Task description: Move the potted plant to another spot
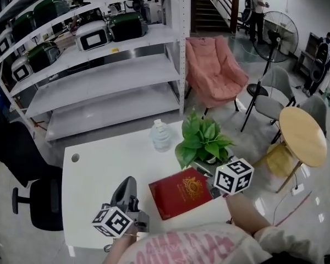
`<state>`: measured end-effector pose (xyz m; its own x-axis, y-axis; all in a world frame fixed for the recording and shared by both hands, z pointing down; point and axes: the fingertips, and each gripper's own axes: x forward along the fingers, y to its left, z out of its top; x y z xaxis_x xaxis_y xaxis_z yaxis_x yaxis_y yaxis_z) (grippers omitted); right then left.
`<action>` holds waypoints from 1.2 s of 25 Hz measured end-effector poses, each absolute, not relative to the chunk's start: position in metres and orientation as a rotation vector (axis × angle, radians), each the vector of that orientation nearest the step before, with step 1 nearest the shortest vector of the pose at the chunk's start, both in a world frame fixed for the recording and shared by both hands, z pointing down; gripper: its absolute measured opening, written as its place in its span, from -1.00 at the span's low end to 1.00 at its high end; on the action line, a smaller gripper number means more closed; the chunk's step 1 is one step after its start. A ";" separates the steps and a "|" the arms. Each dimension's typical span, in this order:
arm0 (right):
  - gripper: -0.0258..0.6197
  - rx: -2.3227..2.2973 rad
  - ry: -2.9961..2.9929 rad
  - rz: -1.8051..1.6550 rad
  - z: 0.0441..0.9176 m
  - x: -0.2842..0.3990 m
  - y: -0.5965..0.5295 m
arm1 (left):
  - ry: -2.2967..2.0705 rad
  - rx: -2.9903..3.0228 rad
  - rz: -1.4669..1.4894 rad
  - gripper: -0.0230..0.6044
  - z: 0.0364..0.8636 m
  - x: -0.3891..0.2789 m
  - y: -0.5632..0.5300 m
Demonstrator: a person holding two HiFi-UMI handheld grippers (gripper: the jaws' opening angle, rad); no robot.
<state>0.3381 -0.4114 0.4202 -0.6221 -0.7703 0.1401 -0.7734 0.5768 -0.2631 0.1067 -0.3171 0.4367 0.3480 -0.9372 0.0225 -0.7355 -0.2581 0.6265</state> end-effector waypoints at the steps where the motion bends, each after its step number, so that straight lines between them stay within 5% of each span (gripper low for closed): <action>1: 0.72 1.352 -2.777 0.487 0.425 0.336 -0.415 | -1.472 2.057 -0.481 -0.92 0.439 0.102 -0.316; 30: 0.72 1.109 -2.552 0.542 0.561 0.315 -0.497 | -1.753 1.766 -0.355 -0.92 0.483 0.033 -0.279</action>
<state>0.3147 -0.4971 0.5606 -0.6544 -0.6301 0.4181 -0.7455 0.6299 -0.2177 0.0327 -0.2787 0.4828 0.0837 -0.9695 0.2302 -0.8039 0.0708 0.5906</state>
